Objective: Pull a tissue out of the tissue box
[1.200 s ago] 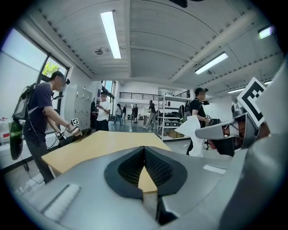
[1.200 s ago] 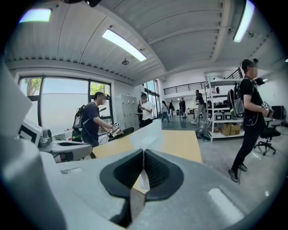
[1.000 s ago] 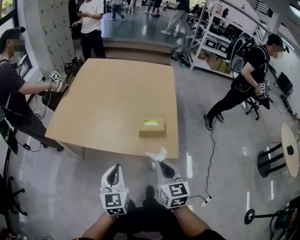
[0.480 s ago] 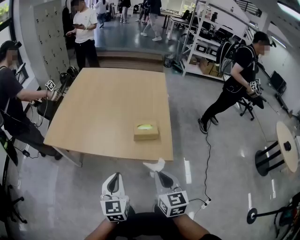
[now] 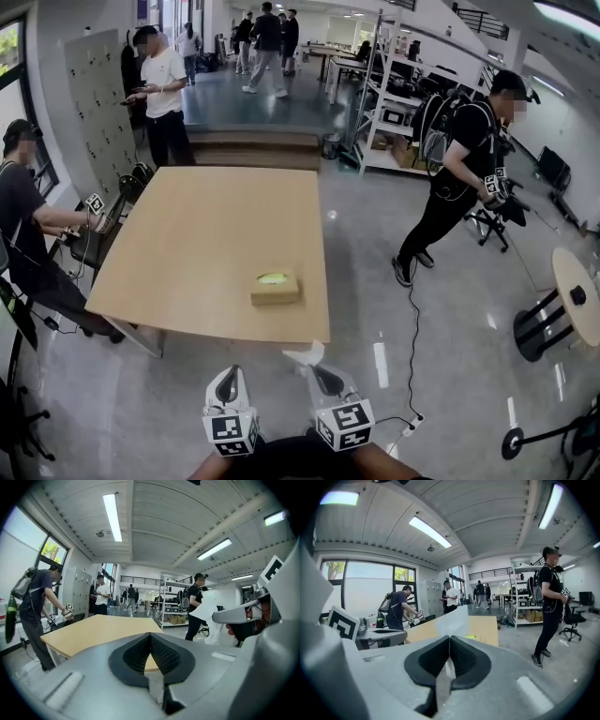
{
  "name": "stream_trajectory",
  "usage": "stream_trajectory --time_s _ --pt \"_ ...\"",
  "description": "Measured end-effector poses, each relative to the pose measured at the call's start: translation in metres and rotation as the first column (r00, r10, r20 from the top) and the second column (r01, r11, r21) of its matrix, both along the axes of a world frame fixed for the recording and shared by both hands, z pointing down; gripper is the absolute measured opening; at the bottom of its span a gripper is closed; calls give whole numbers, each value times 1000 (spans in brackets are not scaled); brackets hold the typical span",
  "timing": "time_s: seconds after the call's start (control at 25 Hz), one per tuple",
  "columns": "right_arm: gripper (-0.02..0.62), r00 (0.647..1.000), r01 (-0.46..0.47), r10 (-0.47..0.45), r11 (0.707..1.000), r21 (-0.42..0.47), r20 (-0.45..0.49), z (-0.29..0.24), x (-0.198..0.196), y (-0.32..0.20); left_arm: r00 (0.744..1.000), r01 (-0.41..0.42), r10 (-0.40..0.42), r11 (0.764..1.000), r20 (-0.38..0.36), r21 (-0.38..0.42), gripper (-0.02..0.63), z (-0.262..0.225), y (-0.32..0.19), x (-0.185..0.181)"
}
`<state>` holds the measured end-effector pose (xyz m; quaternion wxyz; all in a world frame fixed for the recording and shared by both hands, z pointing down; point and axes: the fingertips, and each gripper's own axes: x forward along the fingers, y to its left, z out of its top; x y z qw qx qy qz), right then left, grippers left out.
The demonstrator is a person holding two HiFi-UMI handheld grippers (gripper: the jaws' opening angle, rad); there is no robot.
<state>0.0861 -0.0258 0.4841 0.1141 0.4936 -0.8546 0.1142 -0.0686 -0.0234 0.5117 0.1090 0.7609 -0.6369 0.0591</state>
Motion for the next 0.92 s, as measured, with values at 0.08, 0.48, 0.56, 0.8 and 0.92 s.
stream_trajectory --time_s 0.08,0.48,0.56,0.8,0.92 --pt "-3 1000 3 -3 1000 0 3 0 5 1 1000 4 -4 1000 -3 -4 17 -1 0 4" --pt "-3 1000 11 -11 1000 5 5 3 18 0 1000 13 -13 1000 13 -9 17 3 6 16" --pt "-3 1000 12 -12 1000 -2 5 5 19 -1 1000 16 -16 1000 11 -15 17 5 6 15" --pt "-3 1000 13 -13 1000 -1 4 6 16 -3 1000 24 -24 1000 3 -19 17 8 6 11" --pt "-3 1000 14 -14 1000 5 4 5 12 -3 1000 27 -27 1000 -1 -15 17 6 6 7"
